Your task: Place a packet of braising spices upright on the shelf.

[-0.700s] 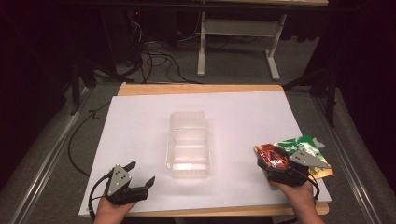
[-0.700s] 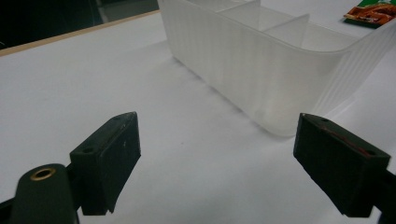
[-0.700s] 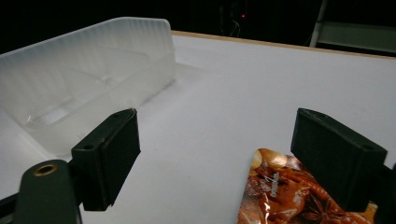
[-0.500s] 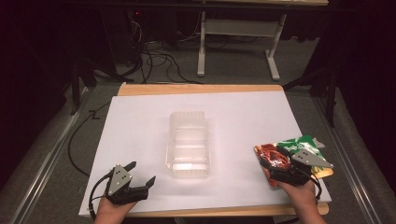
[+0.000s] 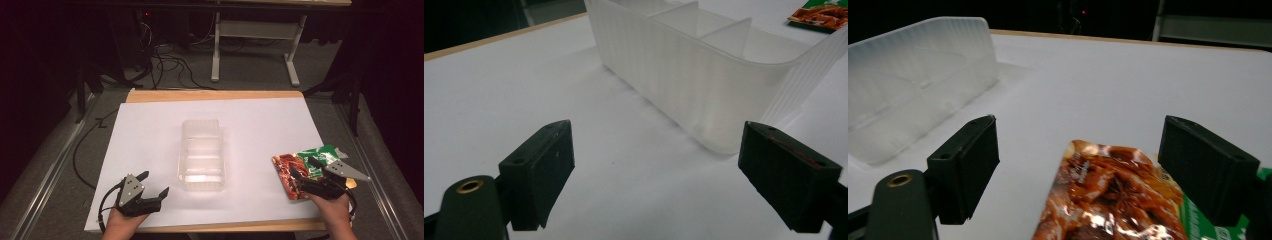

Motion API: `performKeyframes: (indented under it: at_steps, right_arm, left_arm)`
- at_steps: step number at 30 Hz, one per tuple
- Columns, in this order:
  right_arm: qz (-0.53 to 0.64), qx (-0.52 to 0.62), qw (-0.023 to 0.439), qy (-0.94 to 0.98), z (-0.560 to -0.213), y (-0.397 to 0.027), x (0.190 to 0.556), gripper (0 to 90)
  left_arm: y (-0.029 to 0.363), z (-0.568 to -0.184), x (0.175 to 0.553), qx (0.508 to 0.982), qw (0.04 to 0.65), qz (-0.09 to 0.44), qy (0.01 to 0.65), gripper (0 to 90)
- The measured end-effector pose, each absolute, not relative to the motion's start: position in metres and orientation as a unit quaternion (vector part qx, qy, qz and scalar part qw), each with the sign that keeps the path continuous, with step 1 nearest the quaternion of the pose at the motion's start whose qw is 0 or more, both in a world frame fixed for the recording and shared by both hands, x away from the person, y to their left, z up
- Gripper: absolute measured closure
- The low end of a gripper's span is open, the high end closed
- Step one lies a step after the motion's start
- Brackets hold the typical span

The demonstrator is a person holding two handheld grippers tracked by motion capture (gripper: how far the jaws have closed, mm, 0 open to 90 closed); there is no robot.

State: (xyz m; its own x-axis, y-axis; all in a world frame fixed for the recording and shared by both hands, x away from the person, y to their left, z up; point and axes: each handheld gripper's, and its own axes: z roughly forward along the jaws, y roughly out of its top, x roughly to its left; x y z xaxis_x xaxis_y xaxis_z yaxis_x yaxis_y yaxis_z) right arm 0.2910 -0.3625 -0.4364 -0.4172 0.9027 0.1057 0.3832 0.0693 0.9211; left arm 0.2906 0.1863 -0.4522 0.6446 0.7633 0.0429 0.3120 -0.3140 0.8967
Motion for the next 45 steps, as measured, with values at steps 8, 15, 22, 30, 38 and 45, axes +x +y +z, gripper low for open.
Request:
performKeyframes:
  at_steps: [8,15,22,30,38,45]
  right_arm:
    - [0.474,0.516,0.270,0.660,-0.445,-0.395,0.288,17.0]
    - [0.452,0.566,0.271,0.634,-0.455,-0.428,0.281,17.3]
    - [0.428,0.600,0.284,0.613,-0.462,-0.453,0.275,16.9]
    - [0.399,0.642,0.287,0.588,-0.472,-0.483,0.271,14.8]
    - [0.404,0.660,0.249,0.582,-0.484,-0.495,0.272,19.6]
    - [0.420,0.644,0.251,0.588,-0.476,-0.490,0.270,28.3]
  left_arm:
    - [0.184,-0.452,0.294,0.775,0.474,0.238,0.343,15.3]
    - [0.179,-0.451,0.300,0.776,0.476,0.237,0.338,15.3]
    - [0.176,-0.451,0.303,0.778,0.478,0.236,0.334,15.3]
    - [0.174,-0.452,0.304,0.780,0.477,0.232,0.331,15.3]
    - [0.174,-0.452,0.304,0.780,0.477,0.233,0.331,15.4]
    - [0.173,-0.452,0.304,0.781,0.476,0.233,0.330,15.4]
